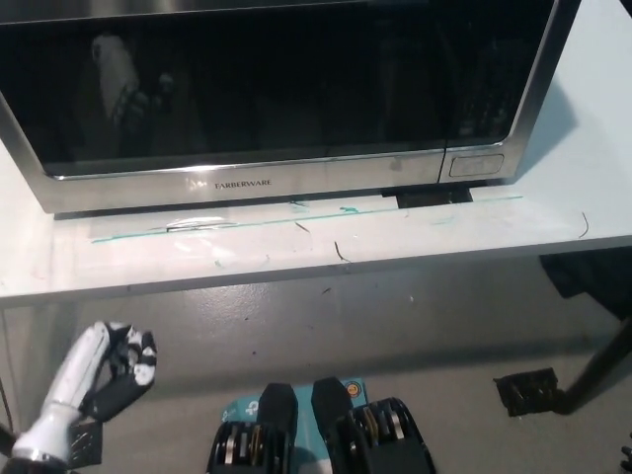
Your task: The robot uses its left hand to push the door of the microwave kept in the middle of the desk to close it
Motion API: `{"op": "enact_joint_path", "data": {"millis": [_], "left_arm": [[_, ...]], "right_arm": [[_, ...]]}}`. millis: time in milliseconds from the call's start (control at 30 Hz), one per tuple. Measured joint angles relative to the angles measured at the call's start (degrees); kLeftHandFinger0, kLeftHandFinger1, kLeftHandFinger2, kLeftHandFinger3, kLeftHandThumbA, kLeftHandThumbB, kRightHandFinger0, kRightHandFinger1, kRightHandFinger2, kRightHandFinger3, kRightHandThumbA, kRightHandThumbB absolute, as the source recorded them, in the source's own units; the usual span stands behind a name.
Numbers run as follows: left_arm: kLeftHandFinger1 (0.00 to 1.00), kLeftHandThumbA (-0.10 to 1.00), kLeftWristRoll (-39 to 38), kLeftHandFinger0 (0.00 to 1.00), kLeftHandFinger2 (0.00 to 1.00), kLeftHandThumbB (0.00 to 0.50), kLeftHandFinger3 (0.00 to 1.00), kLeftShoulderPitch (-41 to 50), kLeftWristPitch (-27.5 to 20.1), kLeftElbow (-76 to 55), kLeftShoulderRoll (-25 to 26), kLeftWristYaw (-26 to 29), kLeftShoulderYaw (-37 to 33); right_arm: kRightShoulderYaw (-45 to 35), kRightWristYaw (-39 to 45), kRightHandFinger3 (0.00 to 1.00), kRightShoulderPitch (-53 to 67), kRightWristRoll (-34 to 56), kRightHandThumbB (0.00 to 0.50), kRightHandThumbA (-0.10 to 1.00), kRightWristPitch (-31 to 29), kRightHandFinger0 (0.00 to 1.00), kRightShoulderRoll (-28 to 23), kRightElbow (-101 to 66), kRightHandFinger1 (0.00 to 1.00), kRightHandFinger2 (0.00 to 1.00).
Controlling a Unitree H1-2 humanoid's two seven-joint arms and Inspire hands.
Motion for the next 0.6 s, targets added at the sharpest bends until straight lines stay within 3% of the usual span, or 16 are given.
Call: {"op": "enact_joint_path", "data": {"millis": [133,333,400,433,533,567,600], "left_arm": [[0.15,-0.1,0.19,0.11,0.26,0.122,0.33,-0.14,-2.66,5.77,-0.03,3.09,0.12],[0.13,-0.1,0.52,0.08,0.24,0.116,0.3,-0.38,-4.63,12.33,-0.18,7.26,0.16],[0.08,-0.1,0.36,0.03,0.2,0.12,0.28,-0.55,-4.97,13.38,-0.19,8.1,0.29],[0.07,-0.1,0.05,0.03,0.19,0.12,0.28,-0.7,-4.97,13.9,-0.21,8.37,0.63],[0.12,-0.1,-1.47,0.07,0.24,0.117,0.37,-1.47,-4.89,15.4,-0.29,9.22,2.59],[0.14,-0.1,-1.88,0.09,0.25,0.109,0.39,-1.86,-4.75,16.15,-0.36,9.63,3.17],[0.17,-0.1,-2.3,0.11,0.27,0.111,0.41,-2.14,-4.51,16.68,-0.45,9.88,3.47]], "right_arm": [[0.54,0.02,0.74,-0.45,0.0,0.08,0.11,0.01,0.47,-0.03,-0.08,0.48,0.56],[0.65,0.03,0.75,-0.71,0.38,0.06,0.1,0.03,0.47,-0.02,-0.06,0.49,0.59],[0.68,0.03,0.79,-0.87,0.44,0.056,0.13,0.03,0.67,-0.01,0.05,0.64,0.69],[0.77,0.03,0.79,-1.08,0.44,0.059,0.15,0.02,0.73,0.02,0.27,0.67,0.7],[1.38,0.01,0.79,-1.99,0.36,0.059,0.15,-0.02,0.7,0.02,1.74,0.66,0.68],[1.52,0.01,0.77,-2.21,0.35,0.06,0.12,-0.04,0.57,0.02,2.03,0.57,0.63],[1.56,0.0,0.77,-2.34,0.36,0.05,0.1,-0.04,0.54,0.01,2.11,0.56,0.64]]}}
